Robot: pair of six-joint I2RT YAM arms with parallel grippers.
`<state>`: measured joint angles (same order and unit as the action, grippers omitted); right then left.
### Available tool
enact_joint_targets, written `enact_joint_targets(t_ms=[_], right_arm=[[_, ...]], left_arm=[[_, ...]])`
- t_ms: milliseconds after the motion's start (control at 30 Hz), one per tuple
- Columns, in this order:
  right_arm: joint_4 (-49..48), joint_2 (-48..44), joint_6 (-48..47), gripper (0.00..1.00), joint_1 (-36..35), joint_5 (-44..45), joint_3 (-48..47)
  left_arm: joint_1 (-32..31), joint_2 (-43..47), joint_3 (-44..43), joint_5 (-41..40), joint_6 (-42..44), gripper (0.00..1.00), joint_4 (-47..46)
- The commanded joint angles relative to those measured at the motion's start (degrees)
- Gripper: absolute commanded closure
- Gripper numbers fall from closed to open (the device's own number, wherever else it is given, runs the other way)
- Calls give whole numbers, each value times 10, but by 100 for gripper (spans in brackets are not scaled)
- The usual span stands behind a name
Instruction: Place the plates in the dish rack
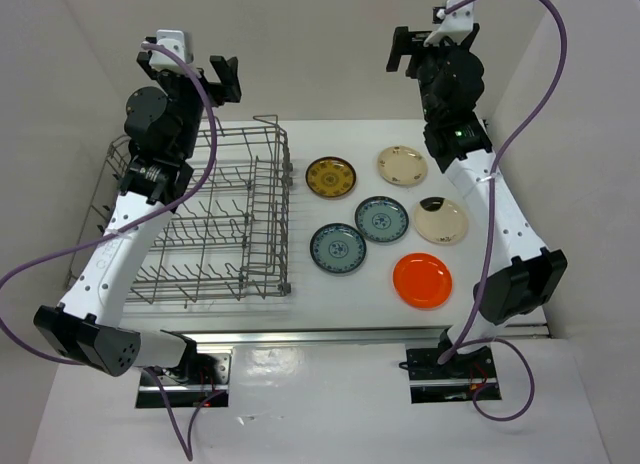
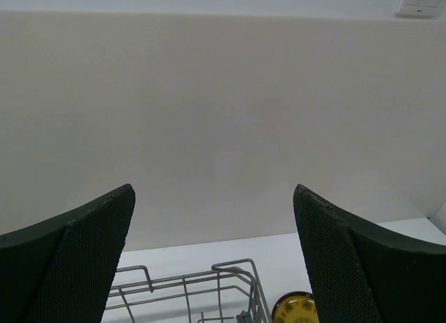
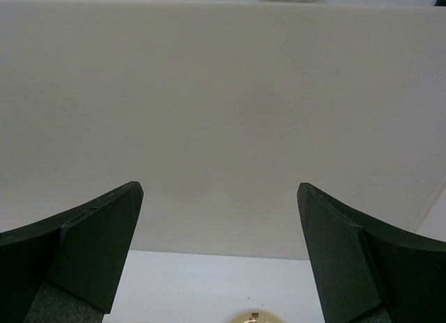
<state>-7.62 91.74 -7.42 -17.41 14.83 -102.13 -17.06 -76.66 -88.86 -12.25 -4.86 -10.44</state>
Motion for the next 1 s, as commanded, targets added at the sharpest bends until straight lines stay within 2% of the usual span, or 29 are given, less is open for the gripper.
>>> enact_joint_targets(t_ms=[0,167,333,400,567,633,767,867,967], right_arm=[[24,-41,24,0,-2,-9,-1],[94,-41,65,0,-2,-16,-1],[142,-47,118,0,-2,-29,22],[167,-53,149,0,-2,-56,46],[230,-59,202,0,-2,-99,95],[254,-53,213,0,-2,-111,117],[255,-37,213,0,-2,-118,148],[209,-25,198,0,-2,-129,182],[180,-11,187,6,-2,-176,197]], left_arm=[[1,22,-12,29,-24,1,-4],[1,37,-1,4,-40,1,31],[1,49,4,85,-25,1,70],[1,49,12,96,-52,1,99],[13,14,-34,112,-124,1,237],[13,6,-48,118,-140,5,309],[13,7,-42,106,-159,6,363],[13,32,-14,126,-159,4,346],[13,46,-3,152,-168,3,341]])
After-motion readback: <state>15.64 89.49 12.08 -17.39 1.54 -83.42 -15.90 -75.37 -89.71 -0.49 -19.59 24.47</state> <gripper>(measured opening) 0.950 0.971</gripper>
